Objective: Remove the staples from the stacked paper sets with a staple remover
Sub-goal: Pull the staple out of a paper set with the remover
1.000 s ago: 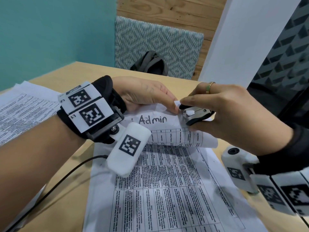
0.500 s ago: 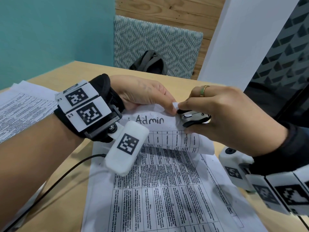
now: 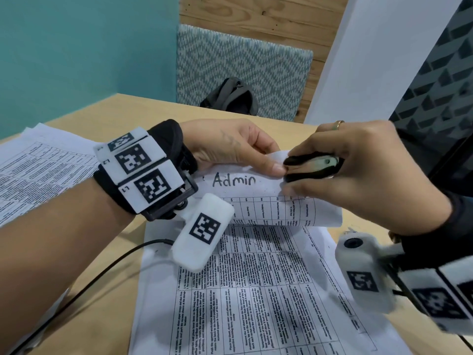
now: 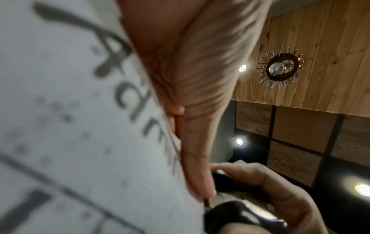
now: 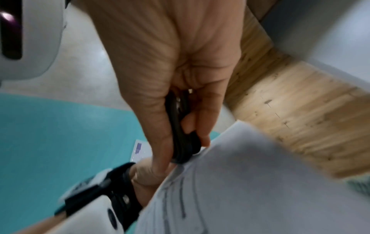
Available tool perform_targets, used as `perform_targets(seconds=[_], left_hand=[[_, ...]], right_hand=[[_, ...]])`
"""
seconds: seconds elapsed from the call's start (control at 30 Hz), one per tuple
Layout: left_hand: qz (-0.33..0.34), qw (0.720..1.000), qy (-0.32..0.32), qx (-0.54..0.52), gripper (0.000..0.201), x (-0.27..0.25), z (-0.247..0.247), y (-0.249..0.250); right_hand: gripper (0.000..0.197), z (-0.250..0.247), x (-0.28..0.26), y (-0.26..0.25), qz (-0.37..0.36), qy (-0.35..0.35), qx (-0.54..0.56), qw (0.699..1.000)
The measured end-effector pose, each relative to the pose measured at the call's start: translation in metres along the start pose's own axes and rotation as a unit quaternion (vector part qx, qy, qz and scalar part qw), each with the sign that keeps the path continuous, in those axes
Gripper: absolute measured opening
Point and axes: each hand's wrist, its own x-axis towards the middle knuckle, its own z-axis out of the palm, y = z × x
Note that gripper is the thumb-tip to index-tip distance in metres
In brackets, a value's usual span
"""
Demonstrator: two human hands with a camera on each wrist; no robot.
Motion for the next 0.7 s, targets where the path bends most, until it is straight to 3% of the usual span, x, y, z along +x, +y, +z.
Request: perform_targets(seconds=[0.13, 0.33, 0.57, 0.7], left_hand=[[0.022, 1.0, -0.007, -0.02, 0.016, 0.0, -0.002, -0.001], [0.033, 0.999, -0.024, 0.011, 0.006, 0.001, 0.001, 0.0], [0.024, 0.979, 0.095, 0.179, 0.017, 0.01, 0.007, 0.0], [-0.006, 0.982, 0.098, 0.164, 0.016, 0.006, -0.002, 0.001]], right_hand=[[0.033, -0.007, -0.002, 0.001, 0.107, 0.011, 0.145, 0.984], [0.039, -0.01, 0.001, 0.004, 0.167, 0.011, 0.228, 0.959], [0.043, -0.01, 0.0, 0.004, 0.183, 0.015, 0.189, 0.965], [0.036, -0.027, -0.002, -0.004, 0.174, 0.015, 0.135, 0.975]])
